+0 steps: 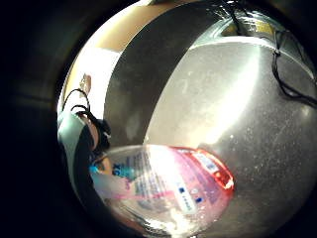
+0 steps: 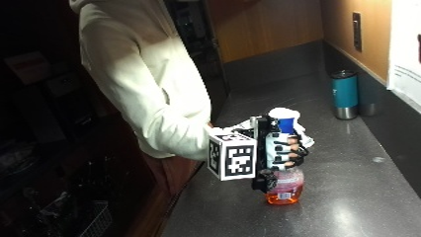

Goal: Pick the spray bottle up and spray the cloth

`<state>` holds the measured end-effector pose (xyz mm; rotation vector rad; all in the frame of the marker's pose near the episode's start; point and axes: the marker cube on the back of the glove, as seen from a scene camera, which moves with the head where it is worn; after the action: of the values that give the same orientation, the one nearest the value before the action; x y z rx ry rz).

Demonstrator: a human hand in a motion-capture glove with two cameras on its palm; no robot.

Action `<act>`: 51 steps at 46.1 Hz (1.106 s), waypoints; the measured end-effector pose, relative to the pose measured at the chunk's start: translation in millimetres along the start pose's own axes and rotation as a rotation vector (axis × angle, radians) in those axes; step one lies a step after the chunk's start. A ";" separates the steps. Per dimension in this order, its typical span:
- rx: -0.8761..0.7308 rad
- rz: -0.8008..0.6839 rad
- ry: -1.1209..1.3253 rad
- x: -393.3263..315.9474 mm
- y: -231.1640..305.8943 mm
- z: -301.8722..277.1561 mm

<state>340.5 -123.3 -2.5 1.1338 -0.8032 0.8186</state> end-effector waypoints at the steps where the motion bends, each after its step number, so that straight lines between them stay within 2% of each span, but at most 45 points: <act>1: -0.011 -0.005 0.004 -2.4 0.0 0.7; 8: -0.140 -0.084 0.084 -21.7 3.9 2.8; 16: -0.365 -0.205 0.229 -51.9 7.1 1.4; 36: -1.021 -0.685 0.808 -145.7 100.9 36.4; 43: -1.143 -0.872 1.034 -164.8 137.4 47.1; 51: -1.182 -0.977 1.220 -169.6 174.5 57.5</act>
<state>100.8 -165.1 -60.3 -0.2100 0.3710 -0.0004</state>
